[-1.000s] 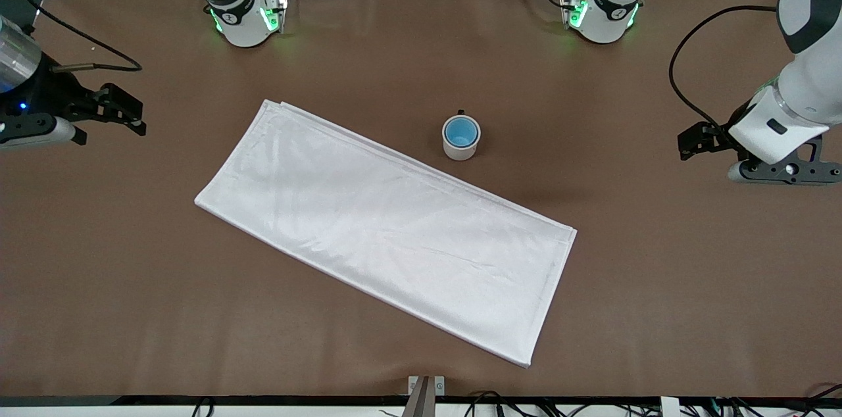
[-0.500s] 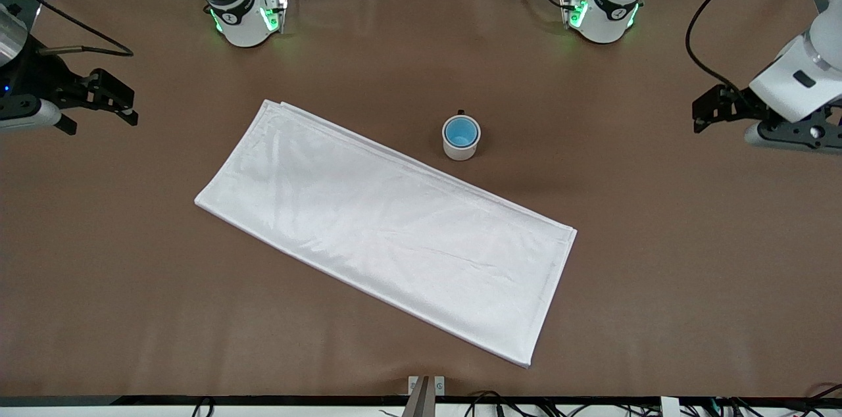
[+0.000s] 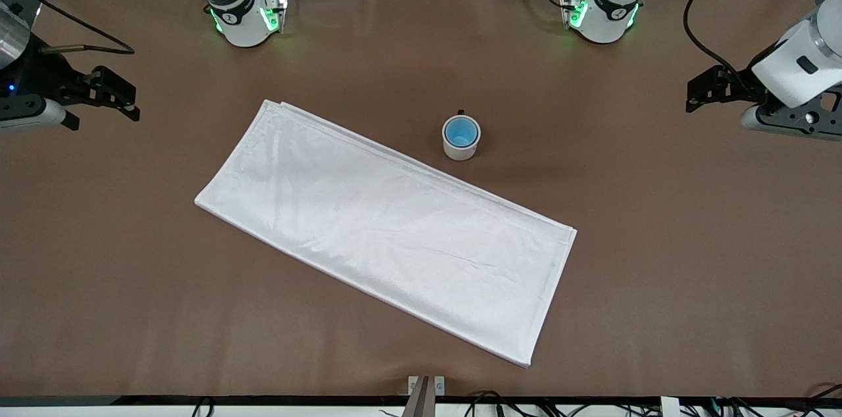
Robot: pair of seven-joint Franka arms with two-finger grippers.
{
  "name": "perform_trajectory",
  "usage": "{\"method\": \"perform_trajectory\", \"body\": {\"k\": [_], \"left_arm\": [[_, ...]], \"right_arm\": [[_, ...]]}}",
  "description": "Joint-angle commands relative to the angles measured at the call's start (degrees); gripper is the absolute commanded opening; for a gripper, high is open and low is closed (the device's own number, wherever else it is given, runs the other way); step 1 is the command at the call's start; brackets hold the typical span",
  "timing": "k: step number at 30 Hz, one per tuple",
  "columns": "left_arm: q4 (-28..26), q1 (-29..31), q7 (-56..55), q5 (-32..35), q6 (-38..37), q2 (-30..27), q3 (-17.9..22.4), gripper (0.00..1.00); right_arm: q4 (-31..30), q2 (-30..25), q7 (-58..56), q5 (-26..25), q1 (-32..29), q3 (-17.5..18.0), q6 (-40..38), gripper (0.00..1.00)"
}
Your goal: Place blue cup into white mug on table
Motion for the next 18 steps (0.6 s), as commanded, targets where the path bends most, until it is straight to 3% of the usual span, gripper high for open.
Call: {"method": "perform_trajectory", "body": {"k": [1, 18], "left_arm": [[-0.6, 0.6, 0.3, -2.3, -0.3, -0.9, 0.5, 1.0], [-2.3, 0.8, 1.0, 2.4, 5.6, -3.0, 0.5, 1.0]], "right_arm": [[-0.3, -0.8, -0.5, 1.0, -1.4, 0.7, -0.7, 1.0], [-0.5, -0.7, -0.5, 1.0, -1.4, 0.7, -1.1, 1.0]]}}
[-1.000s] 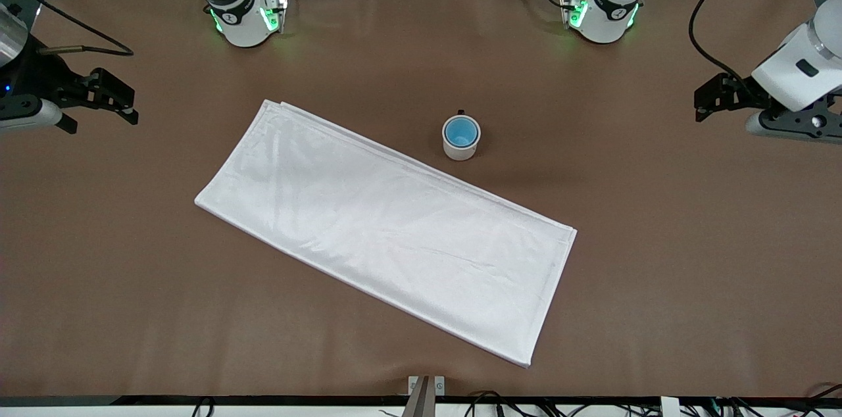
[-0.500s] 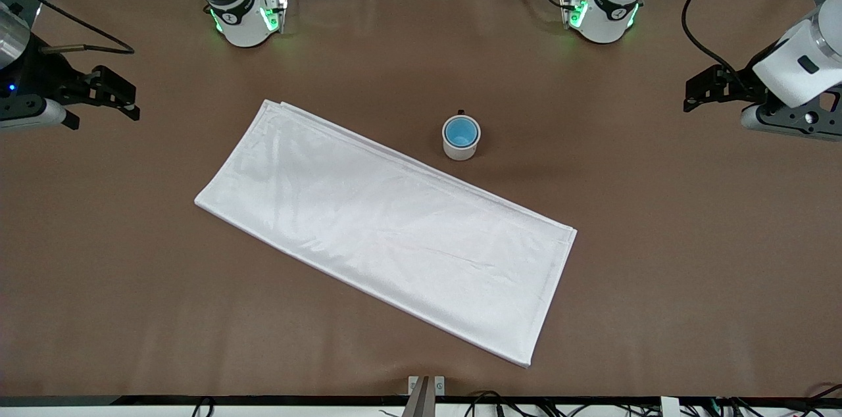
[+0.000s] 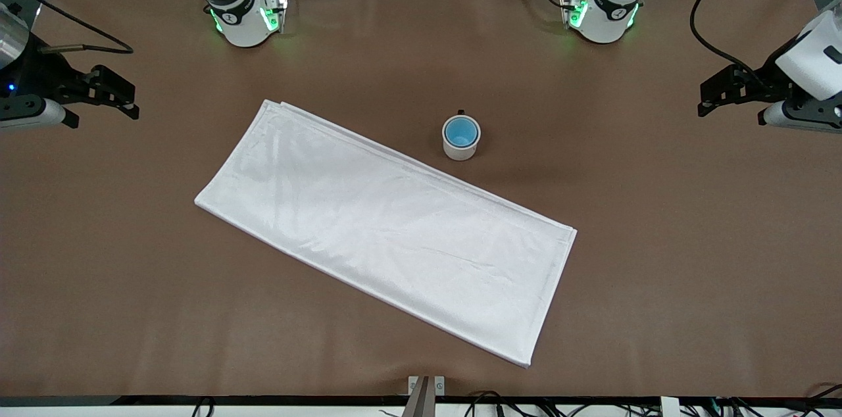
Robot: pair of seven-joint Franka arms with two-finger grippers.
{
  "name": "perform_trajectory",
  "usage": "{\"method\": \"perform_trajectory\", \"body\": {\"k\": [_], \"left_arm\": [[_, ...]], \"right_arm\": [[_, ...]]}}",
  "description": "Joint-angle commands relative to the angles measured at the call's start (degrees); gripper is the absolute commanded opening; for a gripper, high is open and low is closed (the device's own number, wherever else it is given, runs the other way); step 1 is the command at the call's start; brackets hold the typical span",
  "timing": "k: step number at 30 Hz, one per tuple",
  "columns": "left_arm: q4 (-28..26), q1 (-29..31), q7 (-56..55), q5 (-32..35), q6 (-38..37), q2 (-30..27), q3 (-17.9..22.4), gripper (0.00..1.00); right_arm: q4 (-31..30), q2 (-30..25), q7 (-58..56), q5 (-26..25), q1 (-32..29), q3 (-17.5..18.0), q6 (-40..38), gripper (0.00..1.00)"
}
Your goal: Place blue cup into white mug on table
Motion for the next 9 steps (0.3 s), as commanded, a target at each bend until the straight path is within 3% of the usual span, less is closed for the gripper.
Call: {"method": "perform_trajectory", "body": {"k": [1, 9], "left_arm": [[-1.9, 0.0, 1.0, 1.5, 1.7, -1.5, -0.1, 1.0], [-1.8, 0.0, 1.1, 1.5, 1.7, -1.4, -0.1, 1.0]], "right_arm": [[-0.5, -0.7, -0.5, 1.0, -1.2, 0.7, -0.5, 1.0], [-0.5, -0.7, -0.5, 1.0, -1.2, 0.8, -0.7, 1.0]]}}
